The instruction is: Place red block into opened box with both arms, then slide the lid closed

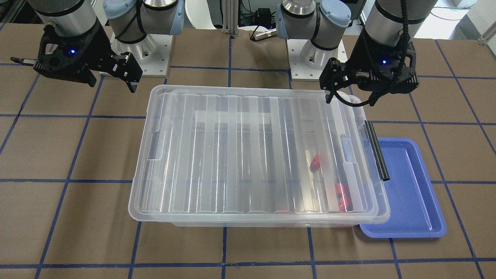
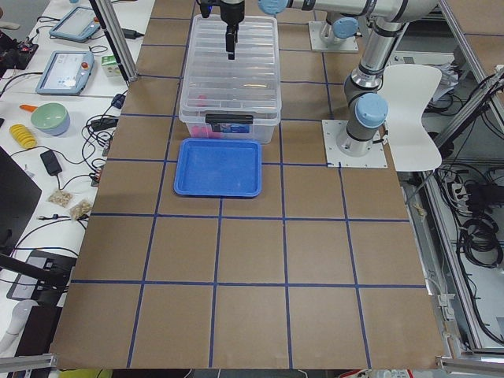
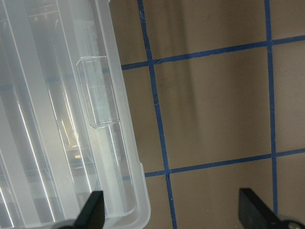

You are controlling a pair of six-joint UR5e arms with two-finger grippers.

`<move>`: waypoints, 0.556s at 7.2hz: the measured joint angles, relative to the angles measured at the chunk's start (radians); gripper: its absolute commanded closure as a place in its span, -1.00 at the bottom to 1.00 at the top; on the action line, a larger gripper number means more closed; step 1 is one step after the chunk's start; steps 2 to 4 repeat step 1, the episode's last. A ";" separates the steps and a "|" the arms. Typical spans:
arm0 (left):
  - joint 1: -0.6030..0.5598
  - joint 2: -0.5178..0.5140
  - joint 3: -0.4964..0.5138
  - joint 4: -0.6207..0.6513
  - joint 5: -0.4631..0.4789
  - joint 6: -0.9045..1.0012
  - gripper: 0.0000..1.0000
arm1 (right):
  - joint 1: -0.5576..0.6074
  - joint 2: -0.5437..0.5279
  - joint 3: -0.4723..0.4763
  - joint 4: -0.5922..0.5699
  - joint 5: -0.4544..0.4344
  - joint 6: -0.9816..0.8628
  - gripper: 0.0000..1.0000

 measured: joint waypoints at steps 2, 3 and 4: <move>0.000 0.000 0.000 0.001 0.000 -0.001 -1.00 | 0.000 0.000 0.000 -0.001 0.001 0.000 -1.00; 0.000 0.000 0.000 0.001 0.000 -0.001 -1.00 | 0.000 0.000 0.000 -0.001 0.001 0.000 -1.00; 0.000 0.000 0.000 0.001 0.000 -0.001 -1.00 | 0.000 0.000 0.000 -0.001 0.001 0.000 -1.00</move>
